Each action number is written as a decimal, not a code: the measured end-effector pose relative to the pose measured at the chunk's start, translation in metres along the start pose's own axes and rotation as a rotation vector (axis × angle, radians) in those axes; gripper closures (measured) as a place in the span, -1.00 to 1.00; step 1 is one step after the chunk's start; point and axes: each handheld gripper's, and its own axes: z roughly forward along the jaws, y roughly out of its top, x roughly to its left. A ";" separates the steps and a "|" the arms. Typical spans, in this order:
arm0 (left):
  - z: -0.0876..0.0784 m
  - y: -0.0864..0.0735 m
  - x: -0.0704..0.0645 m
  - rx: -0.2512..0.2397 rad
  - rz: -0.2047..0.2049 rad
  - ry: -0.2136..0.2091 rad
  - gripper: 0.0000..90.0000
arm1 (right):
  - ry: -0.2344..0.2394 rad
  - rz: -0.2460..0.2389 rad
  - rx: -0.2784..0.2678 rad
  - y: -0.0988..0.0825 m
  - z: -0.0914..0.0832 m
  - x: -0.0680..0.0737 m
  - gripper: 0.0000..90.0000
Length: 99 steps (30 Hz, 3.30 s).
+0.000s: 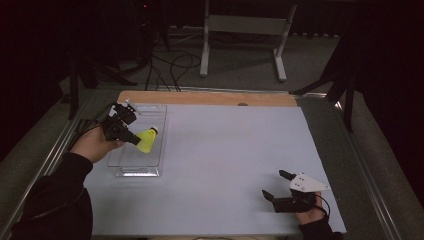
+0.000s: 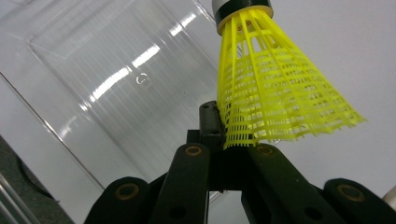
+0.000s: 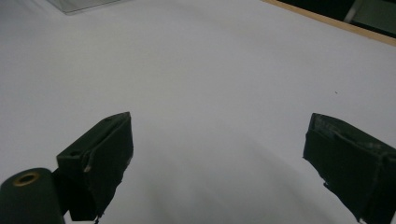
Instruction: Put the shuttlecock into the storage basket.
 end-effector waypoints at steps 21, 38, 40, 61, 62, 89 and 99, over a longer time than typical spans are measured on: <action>0.039 0.004 0.002 0.054 -0.100 0.060 1.00 | 0.001 -0.001 0.002 0.000 0.000 0.000 -0.81; 0.058 0.005 0.000 0.090 -0.129 0.062 0.98 | 0.000 -0.001 -0.002 0.000 -0.001 0.000 -0.81; 0.061 0.005 -0.001 0.099 -0.129 0.074 0.98 | -0.001 -0.001 -0.002 0.000 -0.001 -0.001 -0.81; 0.055 0.008 -0.009 0.049 -0.133 0.094 -0.54 | -0.004 0.002 -0.003 0.000 -0.002 -0.001 -0.81; 0.053 0.008 -0.012 0.047 -0.131 0.103 -0.54 | -0.003 0.001 -0.003 0.000 -0.002 -0.001 -0.81; 0.021 0.014 -0.039 -0.131 0.017 0.004 -1.00 | -0.011 -0.004 -0.007 0.001 -0.003 0.000 -0.81; 0.019 0.019 -0.057 -0.185 0.091 -0.059 -1.00 | -0.013 -0.007 -0.009 0.001 -0.003 0.000 -0.81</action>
